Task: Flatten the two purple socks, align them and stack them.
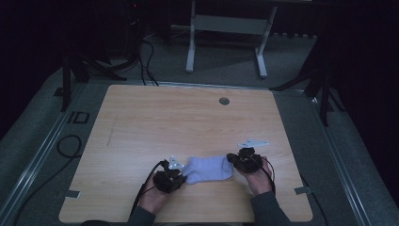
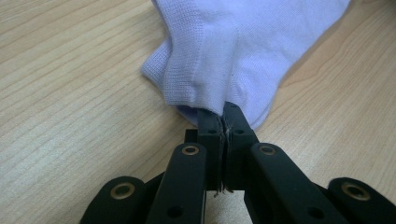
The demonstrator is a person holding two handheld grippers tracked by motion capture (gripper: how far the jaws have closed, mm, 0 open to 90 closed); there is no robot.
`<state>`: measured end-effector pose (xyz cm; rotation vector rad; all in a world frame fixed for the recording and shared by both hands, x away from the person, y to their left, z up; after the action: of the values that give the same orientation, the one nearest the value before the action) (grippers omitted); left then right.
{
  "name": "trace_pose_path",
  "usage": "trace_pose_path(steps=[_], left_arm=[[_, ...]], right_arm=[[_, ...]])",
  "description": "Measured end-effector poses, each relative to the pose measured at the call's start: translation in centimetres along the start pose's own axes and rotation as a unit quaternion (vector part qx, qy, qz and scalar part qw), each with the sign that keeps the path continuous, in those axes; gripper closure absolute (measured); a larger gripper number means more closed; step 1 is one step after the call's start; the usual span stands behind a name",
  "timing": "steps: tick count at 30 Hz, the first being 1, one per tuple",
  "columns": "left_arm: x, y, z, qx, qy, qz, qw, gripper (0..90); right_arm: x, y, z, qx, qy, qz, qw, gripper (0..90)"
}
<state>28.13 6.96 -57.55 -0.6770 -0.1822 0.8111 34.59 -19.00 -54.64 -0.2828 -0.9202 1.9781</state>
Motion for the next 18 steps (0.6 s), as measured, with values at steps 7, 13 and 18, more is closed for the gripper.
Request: trace_pose_path(steps=[7,13,18], left_arm=[[0.6,0.1,0.3,-0.005,-0.017,0.01,0.9998,73.1],[1.4,-0.1,1.1,-0.031,-0.02,0.021,0.9991,55.5],[2.6,-0.2,1.8,-0.049,-0.025,0.032,0.998,46.8]], right_arm=[[-0.7,0.4,-0.1,-0.004,0.019,-0.006,0.9998,77.1],[-1.1,0.8,0.5,-0.017,0.014,-0.014,0.9996,71.8],[-1.8,1.1,0.8,-0.022,0.013,-0.026,0.9993,69.6]])
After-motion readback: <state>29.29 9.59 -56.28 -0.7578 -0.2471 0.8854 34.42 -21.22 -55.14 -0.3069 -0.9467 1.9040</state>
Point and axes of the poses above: each handheld gripper's, and its own axes: z roughly backward along the jaws, y roughly out of its underside, x roughly to its left, the point moved 3 cm from there along -z, roughly forward along the jaws, and after that the axes turned 3 degrees about -z, right-handed, at the moved point
